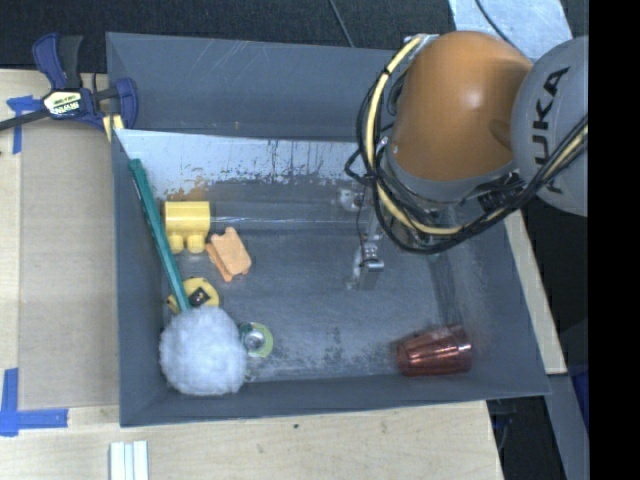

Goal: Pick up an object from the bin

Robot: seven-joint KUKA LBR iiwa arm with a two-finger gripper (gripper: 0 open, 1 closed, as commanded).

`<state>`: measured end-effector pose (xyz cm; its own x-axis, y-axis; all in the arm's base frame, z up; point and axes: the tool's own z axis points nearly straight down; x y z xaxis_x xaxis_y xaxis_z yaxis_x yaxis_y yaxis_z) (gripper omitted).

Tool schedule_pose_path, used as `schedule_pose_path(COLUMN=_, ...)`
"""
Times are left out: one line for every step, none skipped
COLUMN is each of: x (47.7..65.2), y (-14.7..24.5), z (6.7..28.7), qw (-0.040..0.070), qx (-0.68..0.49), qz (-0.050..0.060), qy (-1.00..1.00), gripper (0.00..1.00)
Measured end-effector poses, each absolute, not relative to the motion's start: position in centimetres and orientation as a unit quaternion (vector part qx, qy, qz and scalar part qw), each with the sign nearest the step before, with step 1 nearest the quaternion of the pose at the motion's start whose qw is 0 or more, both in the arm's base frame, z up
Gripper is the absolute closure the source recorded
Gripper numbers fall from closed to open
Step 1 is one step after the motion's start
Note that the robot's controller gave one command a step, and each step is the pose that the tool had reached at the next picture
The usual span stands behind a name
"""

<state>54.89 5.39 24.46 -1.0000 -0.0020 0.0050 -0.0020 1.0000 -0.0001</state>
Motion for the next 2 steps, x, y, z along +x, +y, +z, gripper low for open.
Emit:
schedule_pose_path(x=55.0, y=5.3, z=25.0, qw=-0.002, qx=0.000, qz=0.000, qy=-1.000, gripper=0.00)
schedule_pose_path(x=53.5, y=8.8, z=18.3, qw=-0.002, qx=0.109, qz=0.000, qy=-0.994, gripper=0.00)
